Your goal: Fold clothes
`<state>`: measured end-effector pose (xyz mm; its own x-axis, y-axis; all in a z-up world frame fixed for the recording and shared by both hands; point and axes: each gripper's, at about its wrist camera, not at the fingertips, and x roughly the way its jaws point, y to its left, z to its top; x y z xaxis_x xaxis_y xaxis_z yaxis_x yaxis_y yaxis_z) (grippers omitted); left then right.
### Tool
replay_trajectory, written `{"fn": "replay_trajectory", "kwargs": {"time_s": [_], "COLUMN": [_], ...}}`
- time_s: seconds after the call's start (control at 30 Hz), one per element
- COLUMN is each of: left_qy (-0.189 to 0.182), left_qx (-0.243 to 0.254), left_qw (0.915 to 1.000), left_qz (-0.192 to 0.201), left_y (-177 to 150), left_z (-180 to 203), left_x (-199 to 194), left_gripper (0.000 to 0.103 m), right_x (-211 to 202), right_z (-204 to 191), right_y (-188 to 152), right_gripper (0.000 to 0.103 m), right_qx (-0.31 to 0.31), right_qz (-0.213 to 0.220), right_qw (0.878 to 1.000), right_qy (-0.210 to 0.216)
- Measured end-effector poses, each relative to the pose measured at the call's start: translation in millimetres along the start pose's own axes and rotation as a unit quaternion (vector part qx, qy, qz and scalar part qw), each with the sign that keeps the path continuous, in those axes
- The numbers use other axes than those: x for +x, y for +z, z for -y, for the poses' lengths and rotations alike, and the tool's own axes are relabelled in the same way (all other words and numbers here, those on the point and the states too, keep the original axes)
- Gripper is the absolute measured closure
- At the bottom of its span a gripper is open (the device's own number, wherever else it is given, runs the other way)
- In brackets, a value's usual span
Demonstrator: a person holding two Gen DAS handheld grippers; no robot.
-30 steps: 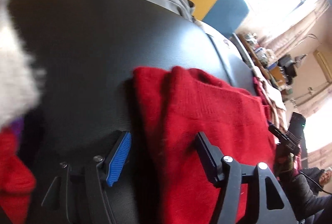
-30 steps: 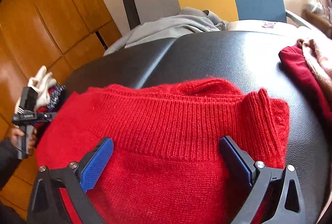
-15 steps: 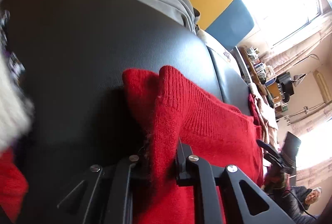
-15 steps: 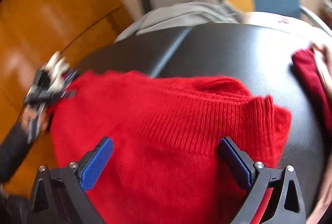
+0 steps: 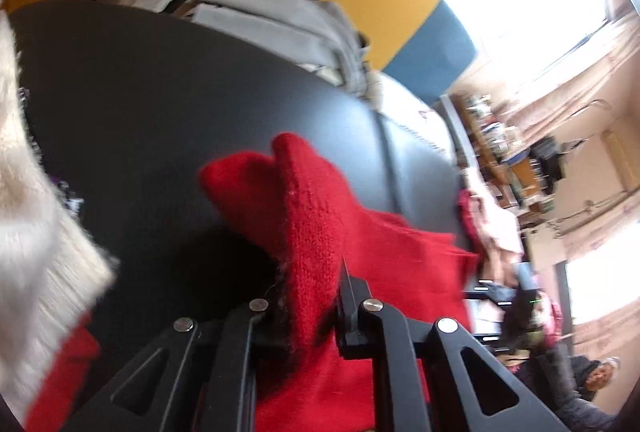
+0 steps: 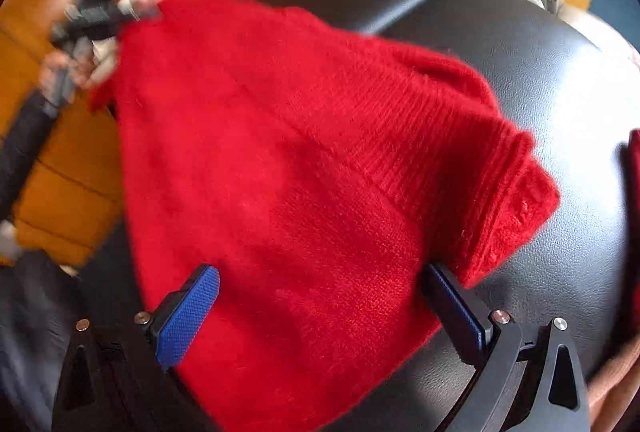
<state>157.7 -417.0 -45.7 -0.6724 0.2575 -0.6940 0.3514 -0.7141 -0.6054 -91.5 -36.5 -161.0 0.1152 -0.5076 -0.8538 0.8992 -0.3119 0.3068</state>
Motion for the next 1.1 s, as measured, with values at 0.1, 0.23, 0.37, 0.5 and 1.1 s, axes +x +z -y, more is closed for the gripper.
{"fn": "replay_trajectory", "kwargs": {"time_s": [0.1,0.23,0.37,0.5,1.1], "left_qy": [-0.062,-0.129,-0.159,-0.152,-0.071], "left_qx": [-0.013,-0.028,-0.035,-0.036,-0.061], "left_qw": [0.998,0.9912,0.9865,0.9876,0.9886], "left_qz": [0.007,0.011,0.014,-0.008,-0.118], "left_y": [-8,-20,-24,-36,-94], "left_z": [31,75,118,152,233], "left_x": [-7,-4,13,49,218], "left_gripper": [0.09,0.09,0.09,0.091,0.091], "right_x": [6,5,4,2,-2], "right_z": [3,1,1,0,4], "right_y": [-6,-16,-26,-40,-50], "right_gripper": [0.0,0.0,0.0,0.0,0.0], "right_qx": [0.003,0.006,0.017,0.03,0.042], "right_qz": [0.009,0.05,0.088,0.13,0.18], "right_qw": [1.0,0.999,0.996,0.991,0.982], "right_qy": [0.0,-0.007,-0.003,0.009,0.039]}}
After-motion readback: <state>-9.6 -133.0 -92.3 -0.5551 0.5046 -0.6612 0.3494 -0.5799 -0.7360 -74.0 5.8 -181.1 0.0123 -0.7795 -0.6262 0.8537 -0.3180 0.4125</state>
